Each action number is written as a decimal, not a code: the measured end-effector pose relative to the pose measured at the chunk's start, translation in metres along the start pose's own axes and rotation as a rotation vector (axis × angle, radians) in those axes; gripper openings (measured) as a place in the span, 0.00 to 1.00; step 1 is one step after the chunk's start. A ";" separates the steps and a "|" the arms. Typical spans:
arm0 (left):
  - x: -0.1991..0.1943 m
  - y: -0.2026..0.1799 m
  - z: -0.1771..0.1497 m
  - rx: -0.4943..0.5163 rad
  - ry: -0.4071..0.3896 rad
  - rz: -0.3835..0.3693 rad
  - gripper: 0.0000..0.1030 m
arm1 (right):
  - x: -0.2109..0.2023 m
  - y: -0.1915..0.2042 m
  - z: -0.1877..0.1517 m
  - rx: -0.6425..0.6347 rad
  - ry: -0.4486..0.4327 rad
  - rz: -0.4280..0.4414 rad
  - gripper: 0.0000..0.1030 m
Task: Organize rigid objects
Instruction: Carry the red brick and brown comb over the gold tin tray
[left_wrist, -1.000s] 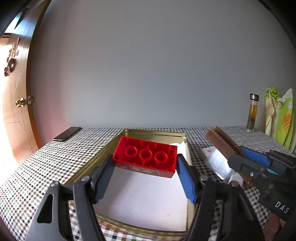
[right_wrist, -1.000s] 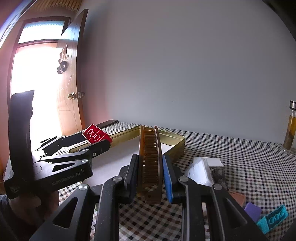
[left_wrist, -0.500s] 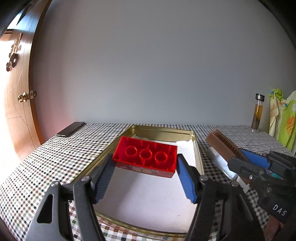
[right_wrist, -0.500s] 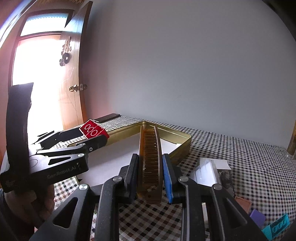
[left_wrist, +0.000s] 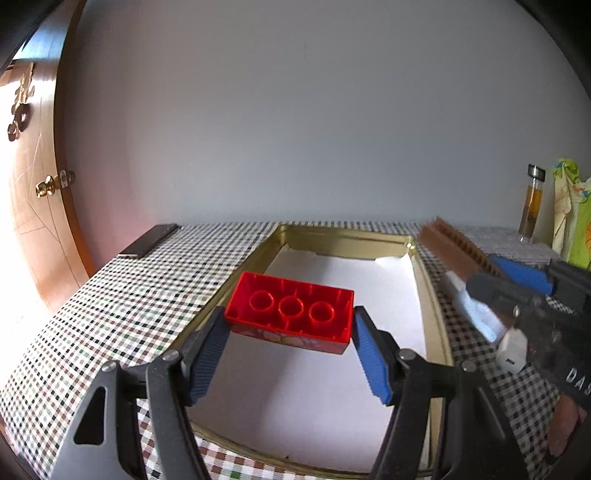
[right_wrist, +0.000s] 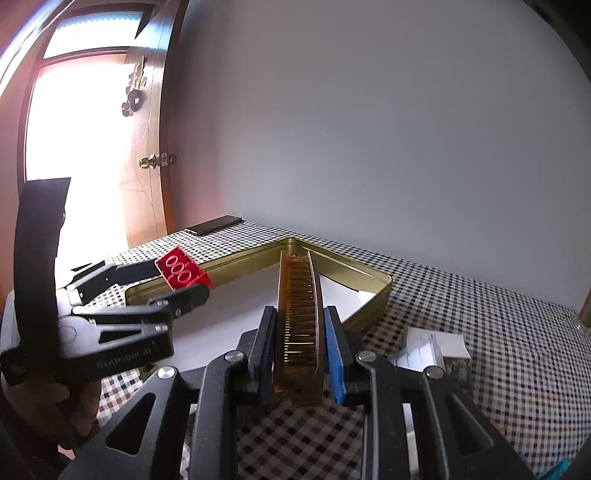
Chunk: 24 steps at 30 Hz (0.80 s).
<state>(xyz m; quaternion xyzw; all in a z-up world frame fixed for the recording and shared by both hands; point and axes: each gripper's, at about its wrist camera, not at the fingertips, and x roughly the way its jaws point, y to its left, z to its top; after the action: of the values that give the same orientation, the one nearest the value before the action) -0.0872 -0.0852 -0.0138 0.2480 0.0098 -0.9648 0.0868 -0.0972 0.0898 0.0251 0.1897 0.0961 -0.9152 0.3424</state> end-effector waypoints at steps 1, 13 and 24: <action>0.002 0.001 0.001 0.000 0.014 -0.002 0.65 | 0.003 0.000 0.003 0.000 0.005 0.003 0.27; 0.026 0.011 0.032 0.023 0.131 -0.006 0.65 | 0.049 -0.012 0.017 0.030 0.076 0.016 0.27; 0.061 0.011 0.057 0.039 0.218 -0.007 0.65 | 0.079 -0.022 0.022 0.058 0.143 0.011 0.27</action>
<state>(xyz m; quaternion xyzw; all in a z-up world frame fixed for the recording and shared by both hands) -0.1647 -0.1098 0.0070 0.3533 0.0013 -0.9324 0.0768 -0.1728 0.0530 0.0136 0.2649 0.0924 -0.8998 0.3342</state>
